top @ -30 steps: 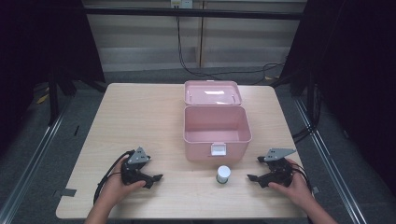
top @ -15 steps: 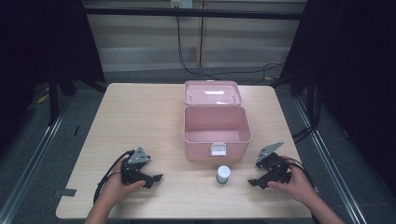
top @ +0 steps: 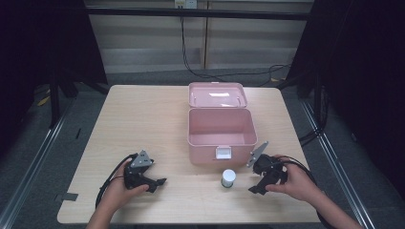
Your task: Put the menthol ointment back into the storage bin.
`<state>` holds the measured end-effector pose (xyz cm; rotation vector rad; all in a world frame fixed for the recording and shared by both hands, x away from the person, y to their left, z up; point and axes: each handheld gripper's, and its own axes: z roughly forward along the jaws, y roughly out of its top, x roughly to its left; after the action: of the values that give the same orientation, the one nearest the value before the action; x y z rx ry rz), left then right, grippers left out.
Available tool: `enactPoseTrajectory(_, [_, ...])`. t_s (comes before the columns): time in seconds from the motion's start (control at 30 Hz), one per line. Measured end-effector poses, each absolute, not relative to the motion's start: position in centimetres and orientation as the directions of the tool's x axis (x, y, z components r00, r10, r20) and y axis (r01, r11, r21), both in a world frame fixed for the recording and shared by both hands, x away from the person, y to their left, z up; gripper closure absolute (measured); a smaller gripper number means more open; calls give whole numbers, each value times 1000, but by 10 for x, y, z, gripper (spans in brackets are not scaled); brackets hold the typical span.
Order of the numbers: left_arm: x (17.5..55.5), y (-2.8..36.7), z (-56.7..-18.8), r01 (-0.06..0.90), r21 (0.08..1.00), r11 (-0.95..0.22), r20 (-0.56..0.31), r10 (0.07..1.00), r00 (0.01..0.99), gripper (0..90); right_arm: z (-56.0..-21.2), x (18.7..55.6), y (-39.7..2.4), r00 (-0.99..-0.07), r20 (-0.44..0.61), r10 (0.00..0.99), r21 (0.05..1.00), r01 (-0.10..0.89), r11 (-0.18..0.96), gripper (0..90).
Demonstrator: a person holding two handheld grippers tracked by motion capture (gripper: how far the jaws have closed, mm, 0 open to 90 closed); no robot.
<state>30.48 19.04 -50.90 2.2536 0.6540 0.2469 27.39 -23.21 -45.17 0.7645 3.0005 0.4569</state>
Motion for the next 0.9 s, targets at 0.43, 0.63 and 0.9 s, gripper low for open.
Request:
enactPoseTrajectory(0.43, [304,191,-509,383,719,-580,-21,532,846,116,-433,284,-205,-921,20,389,222,384,896,307])
enactPoseTrajectory(0.63, [304,191,-509,383,718,-581,-21,532,846,116,-435,285,-194,-941,16,339,146,338,930,325])
enactPoseTrajectory(0.9, [304,191,-509,383,719,-580,-22,532,846,116,-435,286,-180,-955,11,298,107,297,949,347])
